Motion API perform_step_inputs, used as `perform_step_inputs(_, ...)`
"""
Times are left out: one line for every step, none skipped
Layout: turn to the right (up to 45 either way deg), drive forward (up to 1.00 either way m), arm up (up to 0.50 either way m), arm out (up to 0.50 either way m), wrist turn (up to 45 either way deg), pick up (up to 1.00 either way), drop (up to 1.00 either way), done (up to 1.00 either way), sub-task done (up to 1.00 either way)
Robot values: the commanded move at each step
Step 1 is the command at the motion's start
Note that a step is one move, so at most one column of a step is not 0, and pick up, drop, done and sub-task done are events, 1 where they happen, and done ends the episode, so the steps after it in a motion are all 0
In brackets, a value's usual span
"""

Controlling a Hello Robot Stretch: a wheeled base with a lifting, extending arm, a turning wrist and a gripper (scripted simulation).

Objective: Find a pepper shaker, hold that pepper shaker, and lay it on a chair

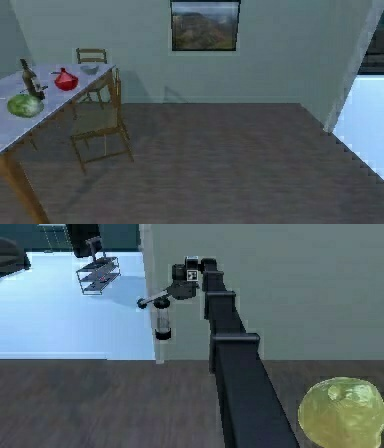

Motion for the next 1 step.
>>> perform_step_inputs(0.0, 1.0, 0.0, 0.0, 0.0, 0.0, 0.0, 0.0, 0.0)
